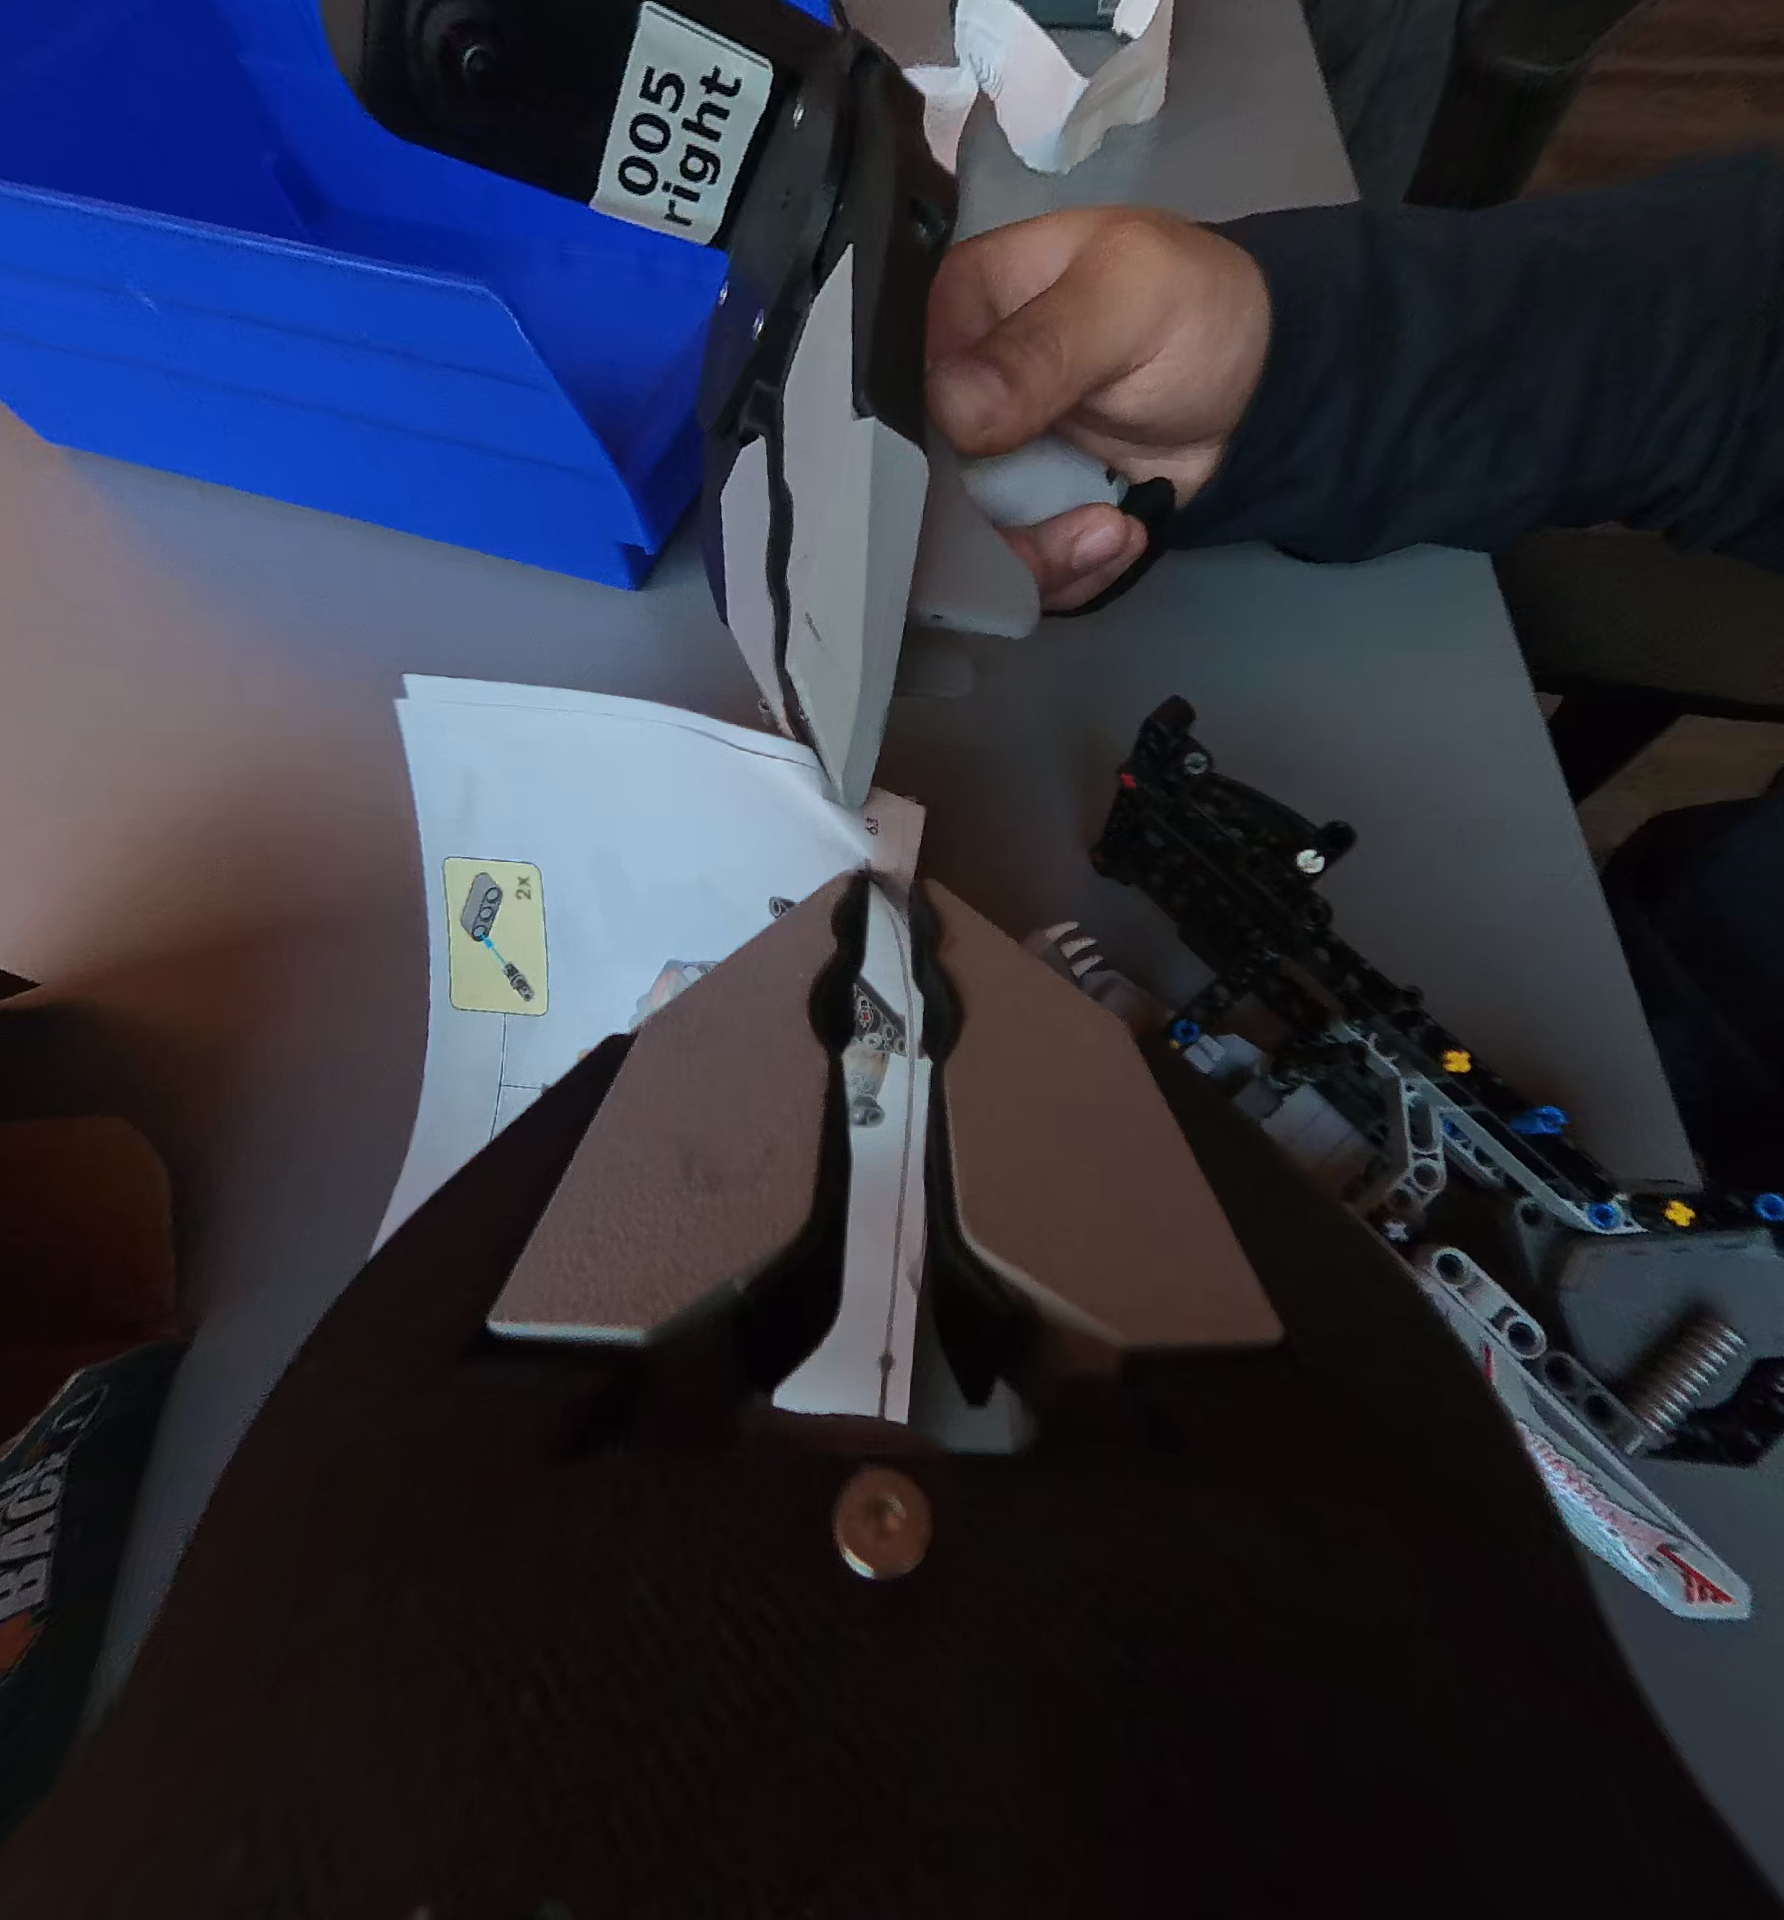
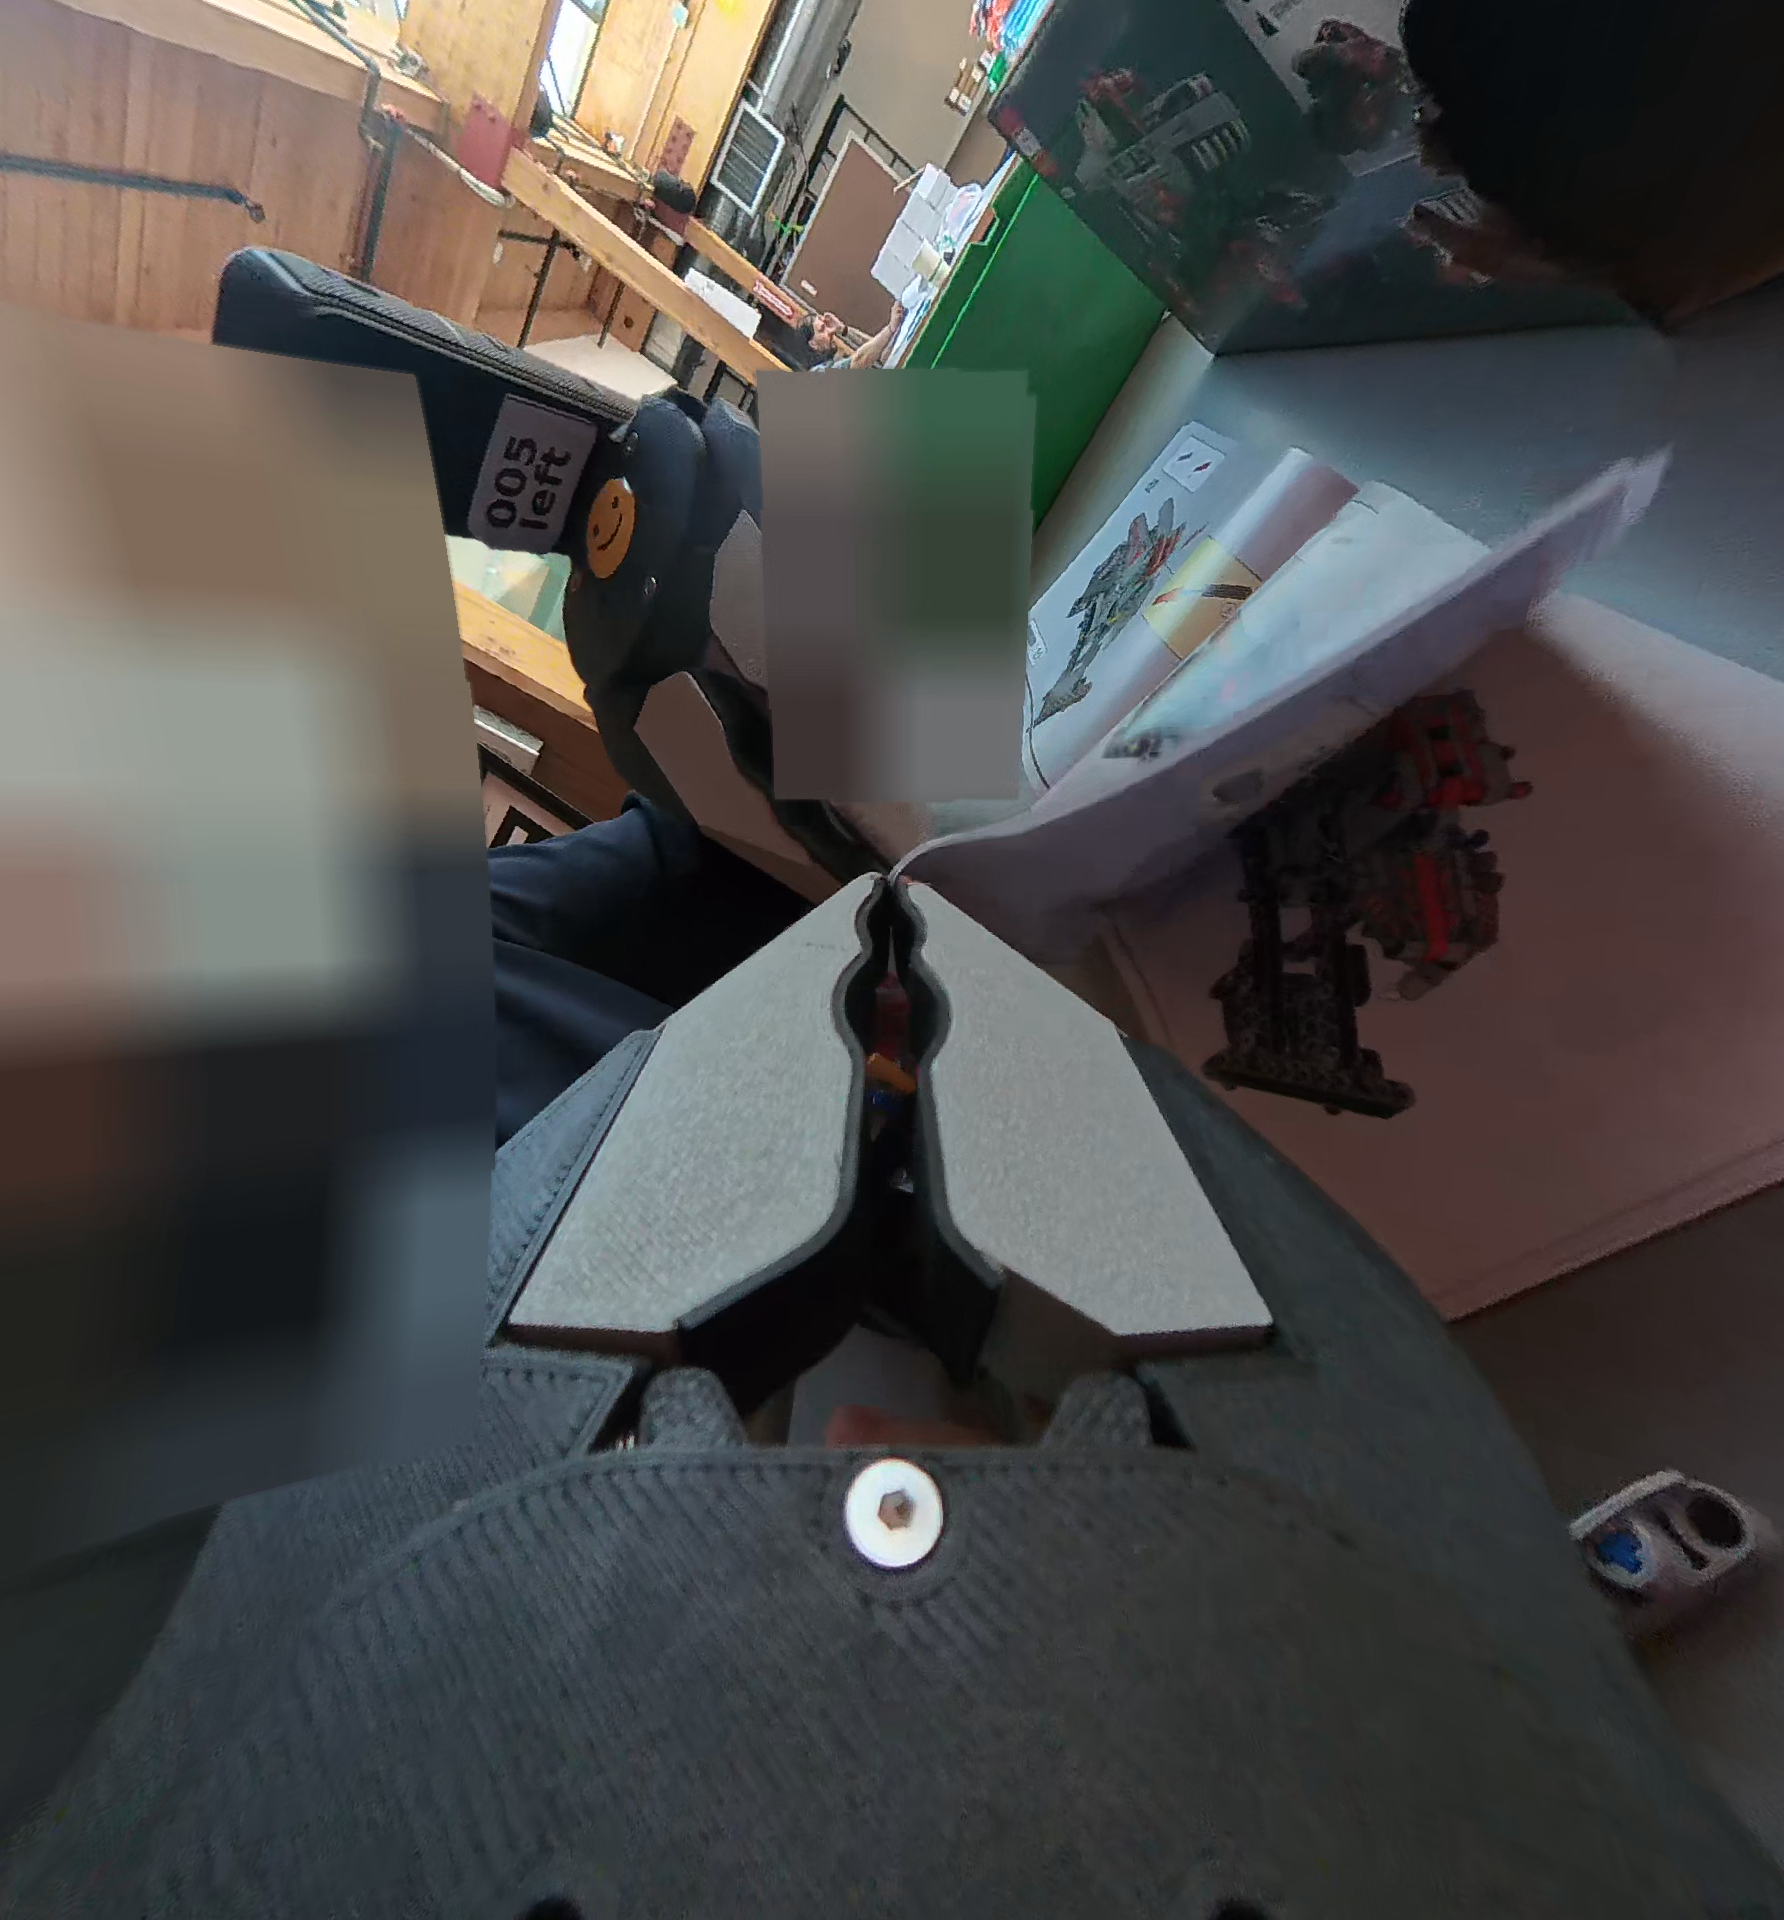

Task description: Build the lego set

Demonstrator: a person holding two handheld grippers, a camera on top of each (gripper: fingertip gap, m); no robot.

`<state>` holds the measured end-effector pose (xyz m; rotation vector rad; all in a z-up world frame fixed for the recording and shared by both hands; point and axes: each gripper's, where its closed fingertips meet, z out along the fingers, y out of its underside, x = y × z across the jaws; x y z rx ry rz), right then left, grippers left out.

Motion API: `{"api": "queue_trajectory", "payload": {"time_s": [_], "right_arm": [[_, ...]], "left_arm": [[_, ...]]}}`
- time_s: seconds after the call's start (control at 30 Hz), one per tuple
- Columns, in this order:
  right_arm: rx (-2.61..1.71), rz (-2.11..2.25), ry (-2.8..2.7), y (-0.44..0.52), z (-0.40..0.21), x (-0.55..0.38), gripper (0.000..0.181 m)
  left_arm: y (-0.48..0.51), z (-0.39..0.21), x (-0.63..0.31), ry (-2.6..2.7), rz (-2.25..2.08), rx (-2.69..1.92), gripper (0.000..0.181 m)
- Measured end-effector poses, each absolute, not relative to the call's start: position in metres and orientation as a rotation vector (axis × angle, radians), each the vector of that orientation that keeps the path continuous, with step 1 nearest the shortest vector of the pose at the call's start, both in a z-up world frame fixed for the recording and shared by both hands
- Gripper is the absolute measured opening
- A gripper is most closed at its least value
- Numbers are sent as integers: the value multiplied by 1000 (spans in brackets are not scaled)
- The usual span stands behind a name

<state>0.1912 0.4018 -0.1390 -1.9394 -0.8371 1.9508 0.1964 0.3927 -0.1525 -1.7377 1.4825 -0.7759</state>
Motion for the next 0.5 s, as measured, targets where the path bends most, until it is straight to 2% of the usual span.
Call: {"api": "queue_trajectory", "payload": {"time_s": [0.13,0.5], "right_arm": [[-1930,1948,-845,402,-137,192,0],[-1928,1984,-857,399,-138,192,0]], "left_arm": [[393,-151,195,1464,-818,-1749,0],[393,-156,193,1483,-810,-1753,0]]}}
